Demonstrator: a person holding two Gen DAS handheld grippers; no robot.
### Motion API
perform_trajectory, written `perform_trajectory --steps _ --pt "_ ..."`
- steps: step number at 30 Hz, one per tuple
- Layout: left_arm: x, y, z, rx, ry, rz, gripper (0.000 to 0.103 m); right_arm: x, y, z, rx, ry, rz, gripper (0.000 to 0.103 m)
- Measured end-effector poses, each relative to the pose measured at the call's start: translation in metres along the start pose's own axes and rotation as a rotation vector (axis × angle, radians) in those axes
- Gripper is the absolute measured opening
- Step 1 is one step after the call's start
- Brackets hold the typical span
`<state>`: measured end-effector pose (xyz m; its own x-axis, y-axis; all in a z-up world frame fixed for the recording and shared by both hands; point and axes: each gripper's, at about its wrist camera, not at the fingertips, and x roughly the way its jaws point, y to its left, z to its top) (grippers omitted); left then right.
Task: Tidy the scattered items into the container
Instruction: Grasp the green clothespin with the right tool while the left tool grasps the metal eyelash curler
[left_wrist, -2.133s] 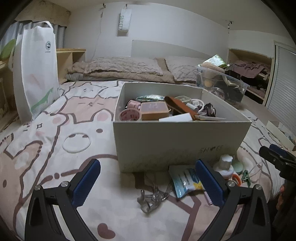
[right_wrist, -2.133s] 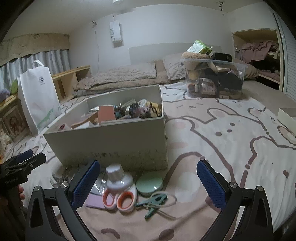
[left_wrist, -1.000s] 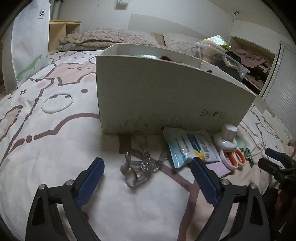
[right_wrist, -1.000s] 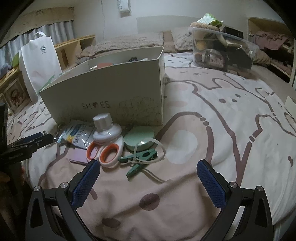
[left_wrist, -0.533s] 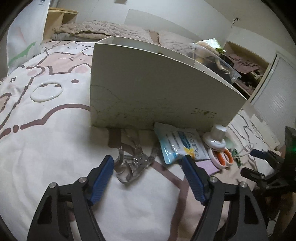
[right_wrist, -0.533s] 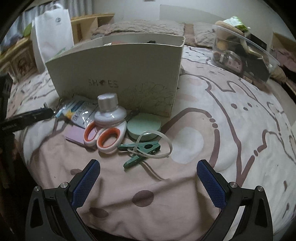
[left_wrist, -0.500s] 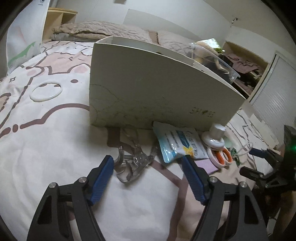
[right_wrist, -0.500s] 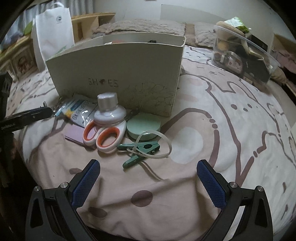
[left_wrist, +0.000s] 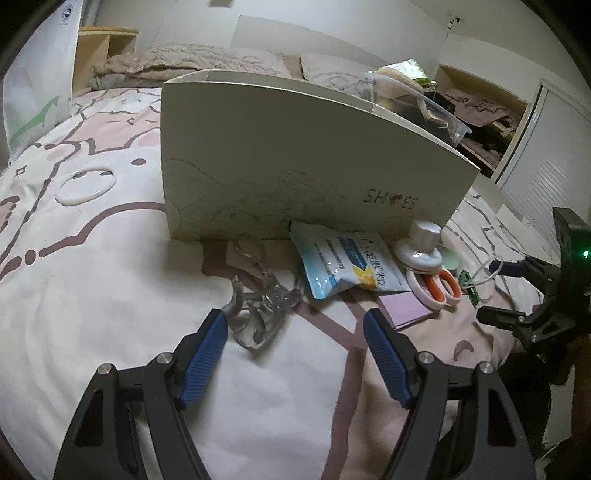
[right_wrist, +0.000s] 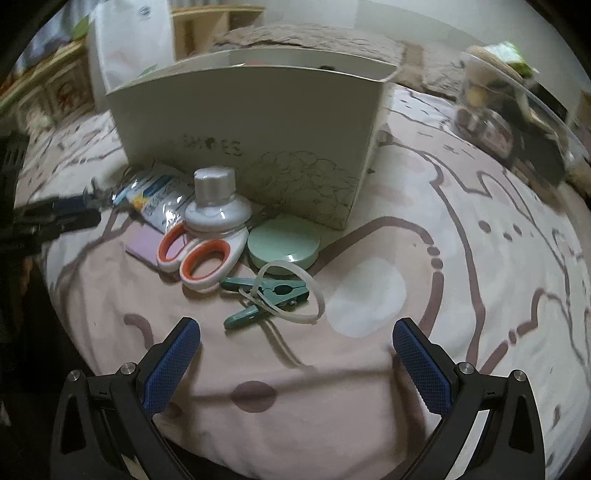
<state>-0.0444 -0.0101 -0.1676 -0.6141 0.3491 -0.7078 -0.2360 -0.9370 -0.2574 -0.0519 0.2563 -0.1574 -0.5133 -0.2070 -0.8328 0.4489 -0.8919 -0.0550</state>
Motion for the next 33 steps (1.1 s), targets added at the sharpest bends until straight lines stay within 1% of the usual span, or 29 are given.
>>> perform_trajectory --steps 2,4,5,6,10,11,12,16,17,18,19,20,21,26,27,28,29,30,32,33 --pt "-0.001 0.000 0.003 0.011 0.000 0.012 0.076 0.003 0.002 -0.001 -0.071 0.003 0.006 0.103" --pt "0.000 0.000 0.007 0.029 0.002 0.035 0.081 0.005 0.003 -0.001 -0.113 0.005 0.027 0.103" --pt "0.001 0.001 0.010 0.046 0.006 0.060 0.093 0.005 0.004 0.000 -0.122 0.003 0.042 0.103" --pt "0.002 0.001 0.011 0.062 0.012 0.079 0.100 0.006 0.004 0.001 -0.126 0.004 0.057 0.103" --pt "0.008 0.003 0.016 0.173 0.026 0.138 0.100 0.011 0.000 0.005 -0.117 0.017 0.105 0.103" --pt "0.010 0.003 0.017 0.203 0.029 0.137 0.100 0.013 -0.001 0.005 -0.111 0.024 0.114 0.098" --pt "0.011 0.003 0.018 0.224 0.033 0.129 0.100 0.015 -0.002 0.005 -0.103 0.030 0.120 0.093" --pt "0.014 0.001 0.019 0.334 0.031 0.085 0.100 0.015 -0.005 0.007 -0.087 0.026 0.131 0.092" --pt "0.014 0.000 0.019 0.359 0.029 0.073 0.100 0.016 -0.005 0.007 -0.091 0.024 0.132 0.090" --pt "0.015 0.001 0.019 0.378 0.030 0.058 0.100 0.016 -0.004 0.007 -0.096 0.022 0.135 0.084" --pt "0.016 0.002 0.019 0.388 0.035 0.039 0.100 0.016 -0.003 0.008 -0.103 0.016 0.139 0.082" --pt "0.017 0.005 0.020 0.395 0.037 0.005 0.100 0.016 -0.002 0.009 -0.108 0.008 0.141 0.076" --pt "0.017 0.006 0.021 0.396 0.036 -0.011 0.100 0.016 -0.001 0.010 -0.115 0.001 0.145 0.071" --pt "0.019 0.017 0.023 0.415 0.039 -0.061 0.100 0.020 -0.001 0.013 -0.116 -0.011 0.161 0.071" --pt "0.020 0.018 0.024 0.420 0.039 -0.062 0.098 0.020 -0.003 0.013 -0.113 -0.015 0.161 0.071" --pt "0.021 0.018 0.024 0.425 0.040 -0.061 0.094 0.020 -0.003 0.012 -0.111 -0.020 0.161 0.070" --pt "0.023 0.018 0.024 0.432 0.044 -0.064 0.081 0.021 -0.003 0.012 -0.107 -0.024 0.162 0.066" --pt "0.025 0.019 0.023 0.437 0.050 -0.066 0.074 0.021 -0.004 0.012 -0.101 -0.031 0.168 0.057" --pt "0.029 0.017 0.022 0.449 0.067 -0.075 0.074 0.020 -0.005 0.012 -0.082 -0.037 0.174 0.053" --pt "0.029 0.015 0.021 0.454 0.071 -0.082 0.071 0.021 -0.006 0.013 -0.074 -0.037 0.177 0.052"
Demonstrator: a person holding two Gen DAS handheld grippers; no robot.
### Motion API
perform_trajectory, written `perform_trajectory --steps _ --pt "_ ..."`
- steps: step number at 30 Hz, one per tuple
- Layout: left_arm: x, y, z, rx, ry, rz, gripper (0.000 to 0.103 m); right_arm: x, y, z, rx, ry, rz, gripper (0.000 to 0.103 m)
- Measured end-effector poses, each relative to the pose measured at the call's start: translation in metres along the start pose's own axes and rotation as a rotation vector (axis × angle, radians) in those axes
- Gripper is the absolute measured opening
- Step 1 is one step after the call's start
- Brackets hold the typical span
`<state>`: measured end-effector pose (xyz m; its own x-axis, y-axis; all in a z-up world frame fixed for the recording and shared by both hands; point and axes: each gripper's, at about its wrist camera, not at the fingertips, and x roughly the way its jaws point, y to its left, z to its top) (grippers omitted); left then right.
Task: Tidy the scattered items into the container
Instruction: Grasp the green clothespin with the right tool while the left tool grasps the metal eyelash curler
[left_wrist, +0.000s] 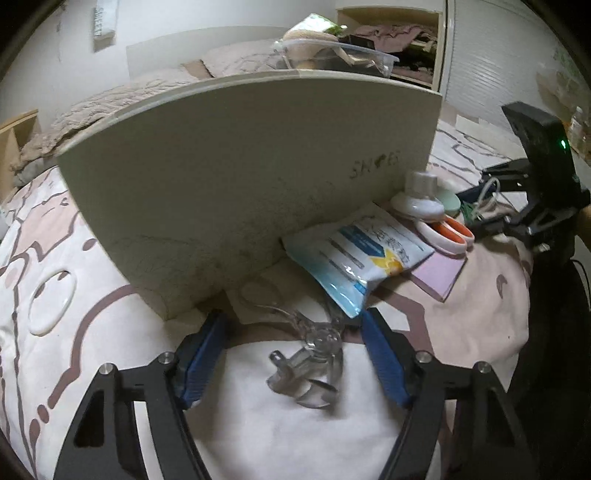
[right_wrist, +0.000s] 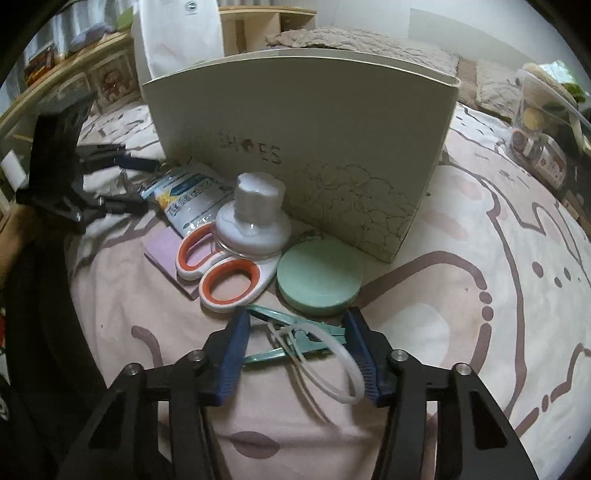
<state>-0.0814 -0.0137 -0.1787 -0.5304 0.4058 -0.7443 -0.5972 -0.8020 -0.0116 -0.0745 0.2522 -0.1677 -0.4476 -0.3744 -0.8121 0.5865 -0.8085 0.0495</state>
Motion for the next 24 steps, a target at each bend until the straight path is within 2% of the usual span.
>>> perform_trajectory --steps 5,9,11,13,14,24 --pt "-0.002 -0.009 -0.002 0.027 -0.005 -0.011 0.061 -0.001 0.002 -0.001 -0.001 -0.009 -0.010 0.052" --pt "-0.003 -0.018 -0.001 0.037 0.019 -0.005 0.048 0.000 0.003 -0.001 -0.003 -0.014 -0.018 0.052" --pt "-0.006 -0.017 -0.002 0.027 0.027 -0.012 0.045 0.000 0.005 0.000 -0.006 -0.015 -0.024 0.052" --pt "-0.008 -0.018 -0.003 0.020 0.034 -0.005 0.037 0.001 0.004 0.000 -0.011 -0.013 -0.027 0.052" --pt "-0.010 -0.019 -0.003 0.015 0.036 0.003 0.029 0.001 0.005 0.000 -0.014 -0.014 -0.030 0.052" --pt "-0.017 -0.019 -0.006 -0.035 0.072 0.059 0.029 0.000 0.003 -0.001 0.003 -0.019 -0.021 0.052"
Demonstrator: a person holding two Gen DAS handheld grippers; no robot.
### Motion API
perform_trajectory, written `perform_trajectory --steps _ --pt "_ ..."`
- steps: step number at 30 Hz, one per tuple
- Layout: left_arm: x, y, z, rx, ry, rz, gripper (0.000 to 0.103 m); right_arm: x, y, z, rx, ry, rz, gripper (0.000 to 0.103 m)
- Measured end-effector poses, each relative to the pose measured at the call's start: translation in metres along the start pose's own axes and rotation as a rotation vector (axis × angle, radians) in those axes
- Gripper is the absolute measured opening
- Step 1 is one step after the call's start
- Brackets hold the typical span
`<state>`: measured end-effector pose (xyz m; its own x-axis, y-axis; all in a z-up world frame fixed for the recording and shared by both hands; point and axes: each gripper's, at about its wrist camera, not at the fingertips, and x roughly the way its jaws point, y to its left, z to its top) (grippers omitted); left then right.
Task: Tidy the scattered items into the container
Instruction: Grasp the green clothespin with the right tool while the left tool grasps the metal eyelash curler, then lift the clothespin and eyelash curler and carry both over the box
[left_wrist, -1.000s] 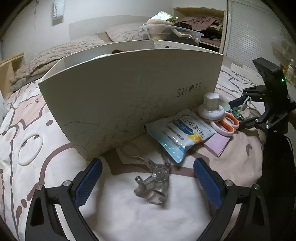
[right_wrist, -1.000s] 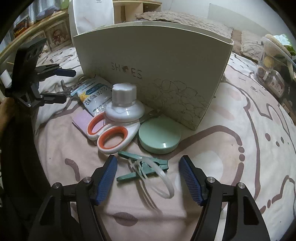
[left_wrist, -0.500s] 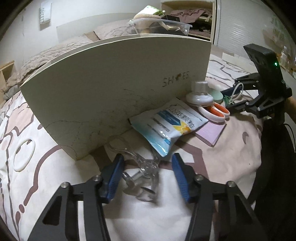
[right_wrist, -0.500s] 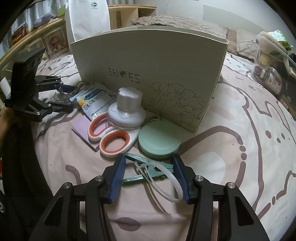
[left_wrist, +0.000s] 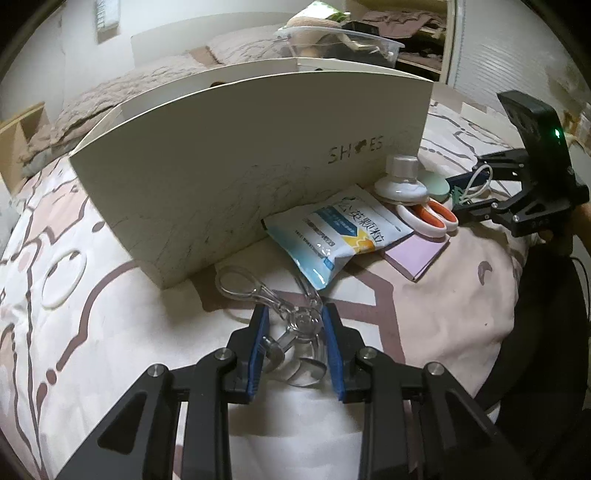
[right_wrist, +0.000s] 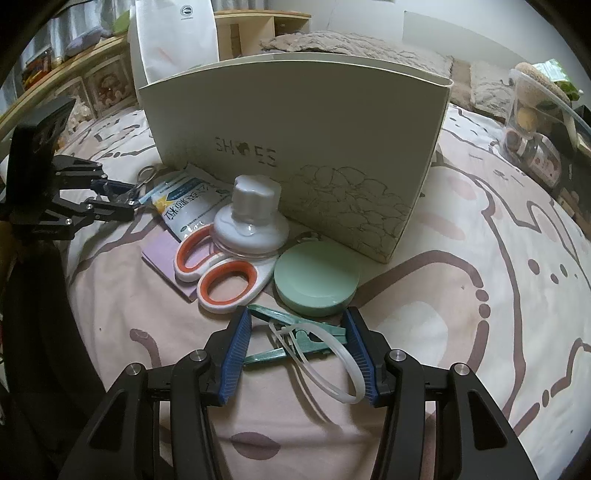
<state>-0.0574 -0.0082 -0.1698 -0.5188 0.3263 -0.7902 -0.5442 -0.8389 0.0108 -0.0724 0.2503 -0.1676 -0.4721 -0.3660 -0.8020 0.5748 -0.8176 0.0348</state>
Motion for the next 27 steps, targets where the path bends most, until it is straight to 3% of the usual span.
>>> perform_trajectory --steps 12,27 --pt "-0.022 -0.002 -0.005 -0.042 -0.004 0.042 0.029 -0.018 -0.001 -0.006 0.027 0.012 -0.069 0.052" --pt "-0.058 -0.001 -0.012 -0.087 -0.048 0.068 0.029 -0.044 -0.007 -0.024 0.158 -0.011 -0.136 0.052"
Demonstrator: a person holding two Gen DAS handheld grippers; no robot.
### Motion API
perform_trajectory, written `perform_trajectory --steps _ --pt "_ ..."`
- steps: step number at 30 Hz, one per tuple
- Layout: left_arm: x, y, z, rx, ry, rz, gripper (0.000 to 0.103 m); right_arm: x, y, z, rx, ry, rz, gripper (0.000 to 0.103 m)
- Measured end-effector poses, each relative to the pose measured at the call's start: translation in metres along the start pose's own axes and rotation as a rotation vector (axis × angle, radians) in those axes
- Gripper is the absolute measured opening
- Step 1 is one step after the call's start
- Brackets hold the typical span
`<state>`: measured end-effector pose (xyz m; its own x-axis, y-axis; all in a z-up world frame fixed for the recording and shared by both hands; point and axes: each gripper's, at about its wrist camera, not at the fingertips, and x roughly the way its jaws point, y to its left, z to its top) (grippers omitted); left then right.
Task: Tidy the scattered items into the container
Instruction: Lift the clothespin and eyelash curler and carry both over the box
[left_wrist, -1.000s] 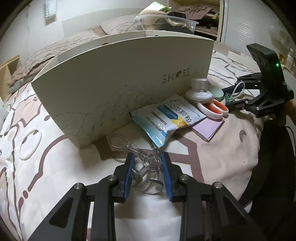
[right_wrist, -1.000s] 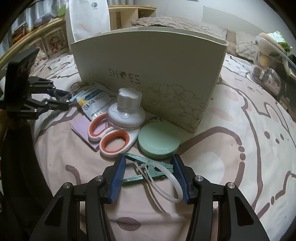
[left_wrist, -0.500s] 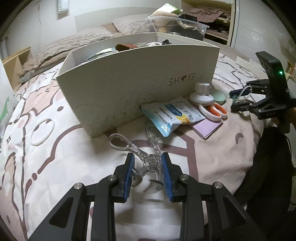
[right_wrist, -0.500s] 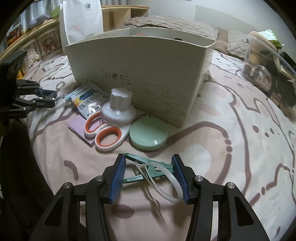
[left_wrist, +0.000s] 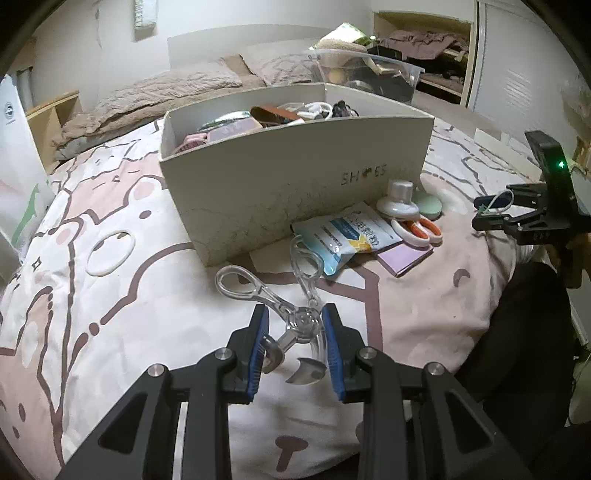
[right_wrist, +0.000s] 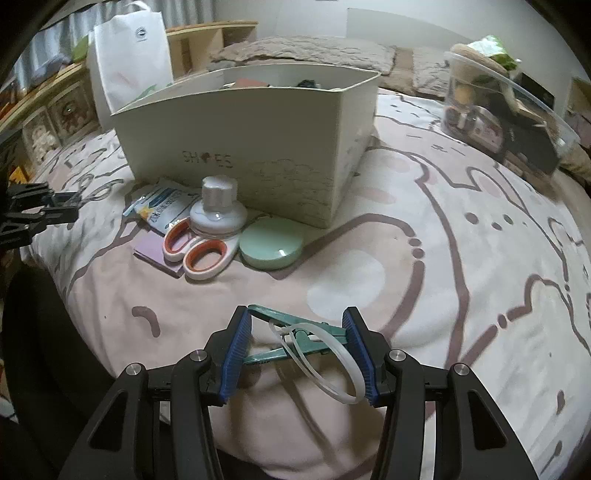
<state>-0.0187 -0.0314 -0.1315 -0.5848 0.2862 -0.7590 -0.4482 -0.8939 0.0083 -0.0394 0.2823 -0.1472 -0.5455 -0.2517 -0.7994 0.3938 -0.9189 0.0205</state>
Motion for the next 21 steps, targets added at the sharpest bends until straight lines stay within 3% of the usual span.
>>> perform_trajectory --steps 10,21 --pt "-0.037 0.004 0.002 -0.032 -0.070 0.025 0.029 -0.047 -0.012 0.003 0.089 -0.100 -0.050 0.052" --pt "-0.085 0.016 0.030 -0.052 -0.184 0.065 0.029 -0.108 -0.006 0.026 0.101 -0.224 -0.093 0.052"
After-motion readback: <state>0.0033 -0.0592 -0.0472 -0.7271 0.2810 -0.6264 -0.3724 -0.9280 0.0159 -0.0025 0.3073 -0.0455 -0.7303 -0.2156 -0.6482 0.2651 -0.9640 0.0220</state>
